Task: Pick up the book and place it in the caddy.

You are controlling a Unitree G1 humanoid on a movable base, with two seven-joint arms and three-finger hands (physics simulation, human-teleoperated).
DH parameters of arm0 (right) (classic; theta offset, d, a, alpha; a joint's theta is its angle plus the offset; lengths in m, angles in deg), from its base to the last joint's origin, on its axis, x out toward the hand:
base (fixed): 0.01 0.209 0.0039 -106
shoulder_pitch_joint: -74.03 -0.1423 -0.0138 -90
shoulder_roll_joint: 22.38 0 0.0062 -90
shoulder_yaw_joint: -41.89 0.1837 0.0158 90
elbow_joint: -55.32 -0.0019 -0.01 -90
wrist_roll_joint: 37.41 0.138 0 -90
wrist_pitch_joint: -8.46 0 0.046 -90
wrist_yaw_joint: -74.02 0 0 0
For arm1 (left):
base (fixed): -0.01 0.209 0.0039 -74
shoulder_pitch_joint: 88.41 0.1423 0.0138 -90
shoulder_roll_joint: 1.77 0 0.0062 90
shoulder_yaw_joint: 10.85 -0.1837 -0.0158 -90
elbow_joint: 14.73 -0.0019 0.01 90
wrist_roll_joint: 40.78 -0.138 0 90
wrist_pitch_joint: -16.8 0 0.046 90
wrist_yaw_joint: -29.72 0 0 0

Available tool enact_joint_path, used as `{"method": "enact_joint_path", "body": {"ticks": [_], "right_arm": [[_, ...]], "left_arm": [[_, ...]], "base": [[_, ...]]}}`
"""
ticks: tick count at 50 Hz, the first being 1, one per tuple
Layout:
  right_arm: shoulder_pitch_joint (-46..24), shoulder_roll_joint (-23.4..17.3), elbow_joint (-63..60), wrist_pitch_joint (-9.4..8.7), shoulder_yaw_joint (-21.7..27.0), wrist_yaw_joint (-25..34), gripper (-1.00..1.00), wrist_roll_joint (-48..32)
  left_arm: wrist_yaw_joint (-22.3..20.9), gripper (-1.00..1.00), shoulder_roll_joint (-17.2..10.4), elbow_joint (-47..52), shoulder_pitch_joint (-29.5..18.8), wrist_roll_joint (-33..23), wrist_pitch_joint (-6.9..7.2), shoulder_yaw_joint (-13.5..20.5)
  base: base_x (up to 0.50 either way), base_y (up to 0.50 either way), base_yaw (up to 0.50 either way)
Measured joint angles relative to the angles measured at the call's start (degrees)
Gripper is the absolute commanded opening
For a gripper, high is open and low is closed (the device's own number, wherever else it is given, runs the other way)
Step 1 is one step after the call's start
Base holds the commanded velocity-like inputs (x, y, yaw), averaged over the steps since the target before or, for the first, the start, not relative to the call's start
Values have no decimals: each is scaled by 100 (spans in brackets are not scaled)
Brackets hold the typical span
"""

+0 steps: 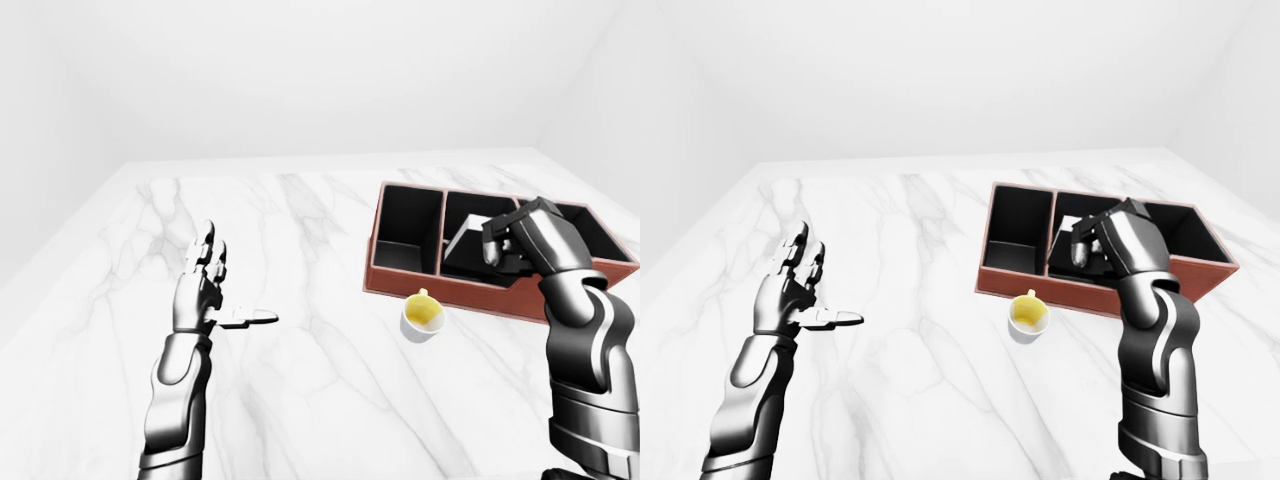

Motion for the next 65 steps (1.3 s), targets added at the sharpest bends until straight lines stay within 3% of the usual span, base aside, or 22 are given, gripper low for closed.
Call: {"method": "enact_joint_path", "body": {"ticks": [30, 65], "right_arm": [[-253, -344, 938, 21, -8, -530, -100, 38], [-701, -518, 2374, 539, -356, -1232, -100, -57]], "left_arm": [[45, 100, 42, -21, 15, -70, 0, -75], [64, 100, 44, -148, -24, -89, 0, -109]], "base": [[0, 0, 0], [0, 0, 0]]}}
